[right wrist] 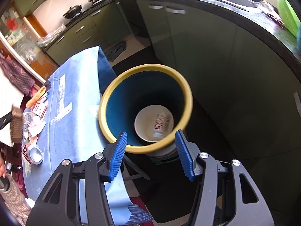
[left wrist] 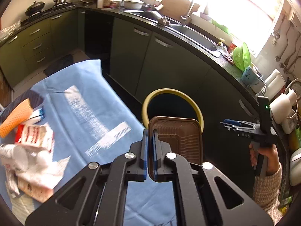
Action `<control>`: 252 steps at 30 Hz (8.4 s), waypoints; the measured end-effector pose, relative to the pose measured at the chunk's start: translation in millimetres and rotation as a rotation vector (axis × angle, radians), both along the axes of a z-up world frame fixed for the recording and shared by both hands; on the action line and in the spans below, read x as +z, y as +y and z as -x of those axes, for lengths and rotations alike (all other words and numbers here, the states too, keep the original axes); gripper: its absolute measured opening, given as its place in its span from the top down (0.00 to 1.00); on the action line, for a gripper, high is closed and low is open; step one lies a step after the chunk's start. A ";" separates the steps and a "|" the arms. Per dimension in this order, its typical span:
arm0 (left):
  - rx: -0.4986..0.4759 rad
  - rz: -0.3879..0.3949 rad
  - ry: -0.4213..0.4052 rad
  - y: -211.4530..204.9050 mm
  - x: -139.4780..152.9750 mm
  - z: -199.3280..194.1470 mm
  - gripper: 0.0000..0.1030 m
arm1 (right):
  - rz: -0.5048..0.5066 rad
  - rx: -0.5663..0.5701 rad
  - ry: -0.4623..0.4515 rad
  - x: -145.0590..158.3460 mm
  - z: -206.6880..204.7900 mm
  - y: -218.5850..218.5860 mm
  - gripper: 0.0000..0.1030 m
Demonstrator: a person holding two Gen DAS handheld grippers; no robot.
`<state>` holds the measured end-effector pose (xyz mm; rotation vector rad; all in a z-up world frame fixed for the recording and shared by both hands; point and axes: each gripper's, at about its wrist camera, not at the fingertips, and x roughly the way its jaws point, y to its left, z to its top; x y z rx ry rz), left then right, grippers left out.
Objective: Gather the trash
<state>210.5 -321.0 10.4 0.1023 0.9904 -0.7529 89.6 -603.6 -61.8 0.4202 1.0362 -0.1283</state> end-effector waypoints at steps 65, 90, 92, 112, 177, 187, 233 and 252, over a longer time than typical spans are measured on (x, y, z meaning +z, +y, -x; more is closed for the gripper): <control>0.632 0.037 -0.143 332.9 -1.7 137.5 0.07 | 0.583 1.497 -0.041 -27.4 -58.0 468.0 0.17; 0.603 0.029 -0.111 321.4 -10.6 133.5 0.07 | 0.239 1.344 -0.027 -16.9 -66.1 398.4 0.30; 0.597 0.025 -0.112 319.2 -10.0 133.0 0.07 | 0.217 1.326 -0.044 -11.9 -62.5 390.9 0.30; 0.529 0.025 -0.111 292.9 -10.8 127.1 0.07 | 0.263 0.547 -0.016 4.5 -103.9 118.3 0.30; 0.667 -0.222 0.205 354.6 -109.4 -57.7 0.58 | 0.213 0.509 0.004 -12.4 -98.2 140.9 0.25; 0.577 -0.240 0.064 336.3 -55.1 -4.2 0.59 | 0.202 0.497 -0.025 -4.2 -83.5 134.1 0.24; -0.039 -0.038 -0.114 30.9 -11.8 55.1 0.29 | 0.286 0.442 -0.126 47.2 11.9 72.3 0.21; 0.590 -0.080 -0.152 338.4 -16.6 136.7 0.11 | 0.206 1.249 -0.200 57.4 -153.8 444.8 0.42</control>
